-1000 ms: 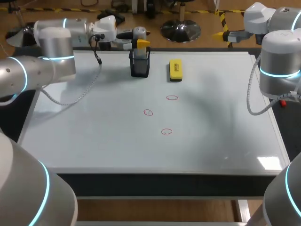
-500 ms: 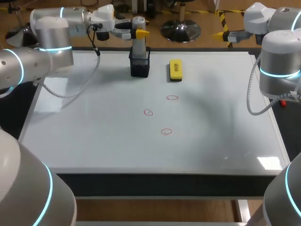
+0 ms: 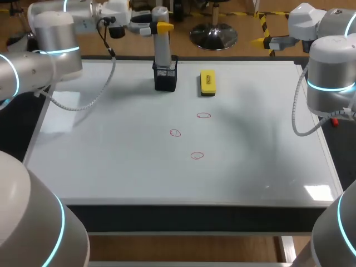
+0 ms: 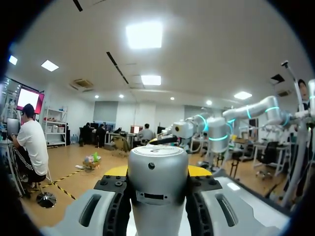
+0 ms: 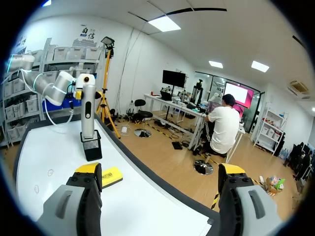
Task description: Pick up the inspection probe, press it on each red-marked spot on the whiteboard one by one, put down the probe, pick up the eraser, and wipe off all the red marks.
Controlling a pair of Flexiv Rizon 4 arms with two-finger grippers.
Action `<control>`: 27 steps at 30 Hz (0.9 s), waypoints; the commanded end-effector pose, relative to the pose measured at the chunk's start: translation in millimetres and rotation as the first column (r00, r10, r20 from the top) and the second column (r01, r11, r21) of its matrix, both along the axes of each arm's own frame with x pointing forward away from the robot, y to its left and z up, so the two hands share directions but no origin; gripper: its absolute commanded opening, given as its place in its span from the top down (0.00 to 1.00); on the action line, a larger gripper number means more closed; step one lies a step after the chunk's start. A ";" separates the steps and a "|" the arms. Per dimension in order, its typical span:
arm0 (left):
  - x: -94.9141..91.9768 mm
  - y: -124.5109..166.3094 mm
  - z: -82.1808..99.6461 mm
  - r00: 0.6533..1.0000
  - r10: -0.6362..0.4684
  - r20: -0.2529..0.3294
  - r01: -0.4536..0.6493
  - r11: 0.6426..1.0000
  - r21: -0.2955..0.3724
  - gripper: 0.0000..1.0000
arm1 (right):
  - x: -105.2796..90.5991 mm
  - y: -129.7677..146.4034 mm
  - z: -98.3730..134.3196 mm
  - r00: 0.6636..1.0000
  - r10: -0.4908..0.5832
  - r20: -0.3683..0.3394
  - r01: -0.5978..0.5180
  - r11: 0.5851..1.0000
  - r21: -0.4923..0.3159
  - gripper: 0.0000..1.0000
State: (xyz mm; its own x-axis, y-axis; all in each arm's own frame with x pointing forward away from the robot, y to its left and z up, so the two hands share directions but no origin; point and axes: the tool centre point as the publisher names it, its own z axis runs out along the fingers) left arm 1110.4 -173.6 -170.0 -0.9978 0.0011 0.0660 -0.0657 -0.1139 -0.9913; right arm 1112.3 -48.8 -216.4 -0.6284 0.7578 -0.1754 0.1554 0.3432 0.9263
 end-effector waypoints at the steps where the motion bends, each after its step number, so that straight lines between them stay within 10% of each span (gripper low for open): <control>1: -7.2 3.8 15.2 1.000 0.020 0.002 -0.020 1.000 0.012 1.00 | 0.4 0.0 0.0 1.000 0.000 -0.001 0.000 1.000 -0.001 0.00; 13: -11.8 47.1 43.7 0.993 0.114 0.028 -0.115 0.993 0.035 1.00 | 0.4 0.0 0.0 1.000 0.000 -0.001 0.000 1.000 -0.001 0.00; 27: -17.4 127.1 35.6 0.969 0.242 0.040 -0.243 0.969 0.043 1.00 | 0.4 0.0 0.0 1.000 0.000 -0.001 0.000 1.000 -0.001 0.00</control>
